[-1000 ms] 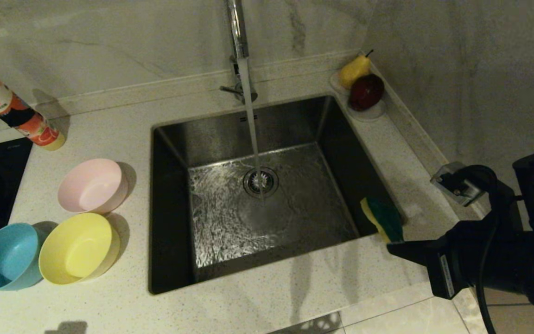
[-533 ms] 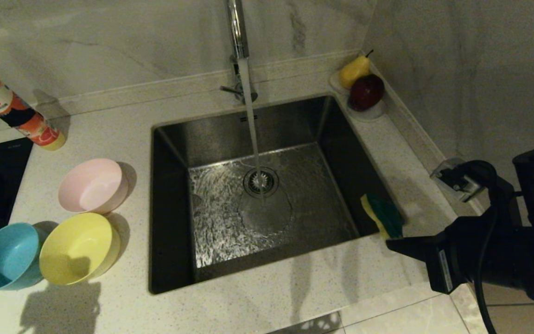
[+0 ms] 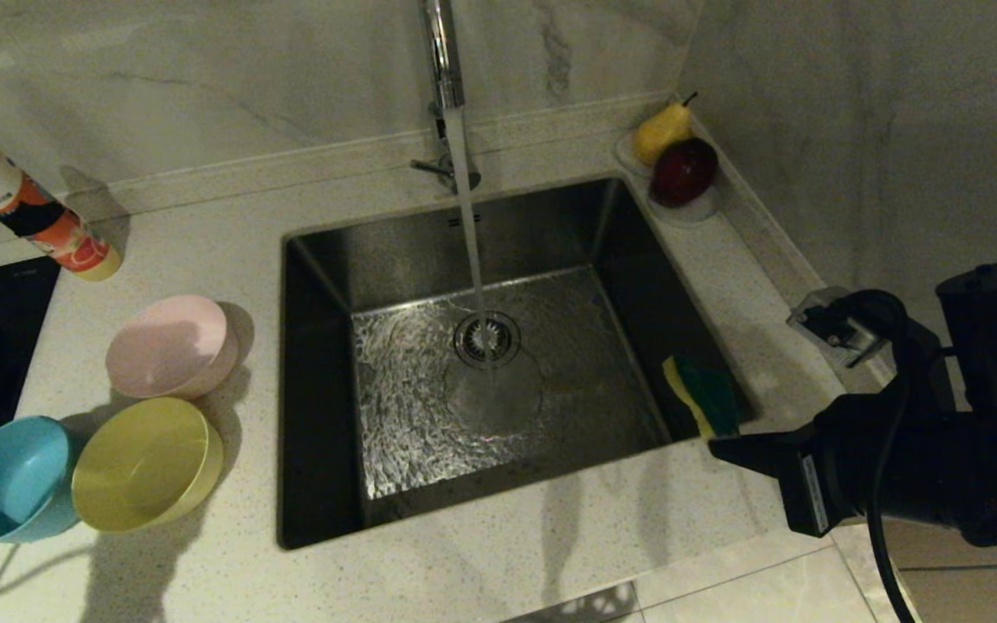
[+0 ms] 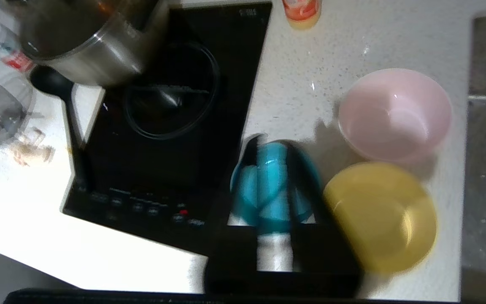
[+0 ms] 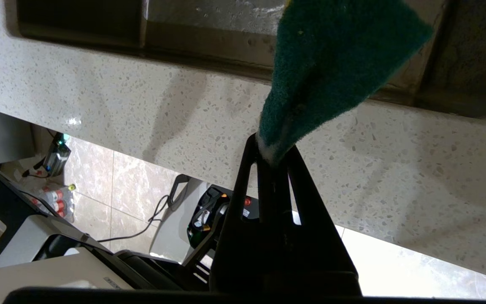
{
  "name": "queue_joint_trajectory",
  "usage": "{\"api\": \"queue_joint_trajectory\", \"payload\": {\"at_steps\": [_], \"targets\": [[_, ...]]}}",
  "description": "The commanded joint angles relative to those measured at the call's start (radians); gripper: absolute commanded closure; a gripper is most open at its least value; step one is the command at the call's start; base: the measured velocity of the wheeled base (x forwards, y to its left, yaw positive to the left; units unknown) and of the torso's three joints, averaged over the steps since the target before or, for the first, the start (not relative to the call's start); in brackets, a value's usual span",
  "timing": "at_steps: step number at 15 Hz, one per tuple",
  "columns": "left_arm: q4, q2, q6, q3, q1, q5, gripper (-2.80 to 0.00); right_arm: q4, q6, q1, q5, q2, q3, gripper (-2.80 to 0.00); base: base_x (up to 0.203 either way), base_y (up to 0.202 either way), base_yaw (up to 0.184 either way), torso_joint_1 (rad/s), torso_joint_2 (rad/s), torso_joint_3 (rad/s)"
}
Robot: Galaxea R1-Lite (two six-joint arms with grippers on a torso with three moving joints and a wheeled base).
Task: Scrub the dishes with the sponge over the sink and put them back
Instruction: Pick up a bowl and the sponge
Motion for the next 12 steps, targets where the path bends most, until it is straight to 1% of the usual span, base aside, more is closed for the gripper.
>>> {"api": "queue_joint_trajectory", "payload": {"at_steps": [1, 2, 3, 4, 6, 9, 10, 11, 12], "targets": [[0.005, 0.250, -0.063, -0.101, 0.037, 0.004, -2.80, 0.001, 0.000, 0.001, 0.000, 0.008, -0.001, 0.00, 0.000, 0.000, 0.000, 0.000, 0.00, 0.000], [0.006, 0.306, -0.091, -0.137, 0.071, -0.007, -2.80, 0.001, -0.002, 0.001, 0.000, 0.013, -0.001, 0.00, 0.000, 0.000, 0.000, 0.000, 0.00, 0.000], [0.007, 0.361, -0.109, -0.163, 0.122, -0.033, -2.80, -0.001, -0.001, 0.001, 0.001, 0.022, -0.002, 0.00, 0.000, 0.000, 0.000, 0.000, 0.00, 0.000], [0.008, 0.414, -0.130, -0.183, 0.192, -0.080, -2.80, -0.001, 0.000, 0.001, 0.001, 0.032, -0.002, 0.00, 0.000, 0.000, 0.000, 0.000, 0.00, 0.000], [0.019, 0.489, -0.176, -0.209, 0.310, -0.209, -2.80, -0.001, 0.001, 0.001, 0.003, 0.046, -0.002, 0.00, 0.000, 0.000, 0.000, 0.000, 0.00, 0.000], [0.061, 0.512, -0.240, -0.205, 0.470, -0.494, -2.80, -0.002, 0.001, 0.001, 0.003, 0.072, -0.004, 0.00, 0.000, 0.000, 0.000, 0.000, 0.00, 0.000], [0.079, 0.516, -0.252, -0.202, 0.521, -0.560, -2.80, -0.004, 0.001, 0.001, 0.004, 0.076, -0.004, 0.00, 0.000, 0.000, 0.000, 0.000, 0.00, 0.000], [0.091, 0.525, -0.260, -0.196, 0.561, -0.607, -2.80, -0.012, 0.001, 0.001, 0.003, 0.081, -0.002, 0.00, 0.000, 0.000, 0.000, 0.000, 0.00, 0.000], [0.098, 0.533, -0.273, -0.172, 0.581, -0.632, -2.80, -0.026, 0.002, 0.001, 0.003, 0.084, 0.002, 0.00, 0.000, 0.000, 0.000, 0.000, 0.00, 0.000]]}}
